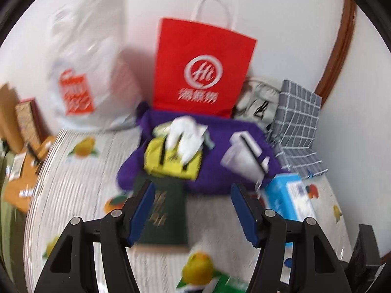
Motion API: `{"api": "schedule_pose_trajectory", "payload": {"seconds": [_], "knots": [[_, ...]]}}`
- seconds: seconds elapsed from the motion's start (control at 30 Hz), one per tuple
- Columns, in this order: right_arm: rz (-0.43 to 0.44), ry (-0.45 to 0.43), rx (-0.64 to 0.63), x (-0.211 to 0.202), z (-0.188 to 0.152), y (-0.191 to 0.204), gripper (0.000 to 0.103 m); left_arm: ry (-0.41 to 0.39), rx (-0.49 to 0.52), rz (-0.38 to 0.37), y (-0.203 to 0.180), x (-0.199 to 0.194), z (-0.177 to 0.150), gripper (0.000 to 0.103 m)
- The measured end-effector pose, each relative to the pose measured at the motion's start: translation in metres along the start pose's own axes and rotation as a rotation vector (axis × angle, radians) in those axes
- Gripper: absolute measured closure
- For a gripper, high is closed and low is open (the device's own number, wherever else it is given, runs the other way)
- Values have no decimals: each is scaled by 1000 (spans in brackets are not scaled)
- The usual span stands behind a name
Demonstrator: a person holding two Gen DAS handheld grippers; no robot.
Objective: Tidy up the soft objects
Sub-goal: 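Grasp the green snack packet with the right tool while the left tool approaches the black strap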
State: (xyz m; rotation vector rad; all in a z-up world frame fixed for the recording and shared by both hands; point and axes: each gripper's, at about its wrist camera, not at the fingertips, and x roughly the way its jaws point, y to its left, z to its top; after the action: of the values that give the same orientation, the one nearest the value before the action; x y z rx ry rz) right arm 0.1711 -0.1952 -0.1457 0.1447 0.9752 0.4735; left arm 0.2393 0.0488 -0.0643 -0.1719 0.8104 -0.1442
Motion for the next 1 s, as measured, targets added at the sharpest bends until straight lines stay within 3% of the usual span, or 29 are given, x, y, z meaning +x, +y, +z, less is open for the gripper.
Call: {"api": "schedule_pose_trajectory", "payload": {"seconds": [0.17, 0.3, 0.37, 0.63, 0.7, 0.73, 1.0], "knots": [[34, 45, -119, 18, -40, 26, 50, 50, -37, 6, 20, -10, -49, 41], [-4, 35, -214, 23, -61, 42, 43, 69, -39, -1, 24, -19, -77, 41], [-31, 26, -246, 24, -65, 46, 36, 72, -29, -13, 22, -23, -86, 41], [-146, 27, -345, 49, -64, 60, 36, 81, -9, -15, 17, -33, -104, 41], [-146, 25, -312, 51, -59, 58, 50, 89, -9, -11, 17, -33, -108, 41], [-151, 16, -302, 51, -58, 57, 67, 96, -8, -3, 17, -32, -109, 41], [-189, -26, -150, 27, -63, 22, 72, 172, 19, 45, 10, -14, -129, 41]]}}
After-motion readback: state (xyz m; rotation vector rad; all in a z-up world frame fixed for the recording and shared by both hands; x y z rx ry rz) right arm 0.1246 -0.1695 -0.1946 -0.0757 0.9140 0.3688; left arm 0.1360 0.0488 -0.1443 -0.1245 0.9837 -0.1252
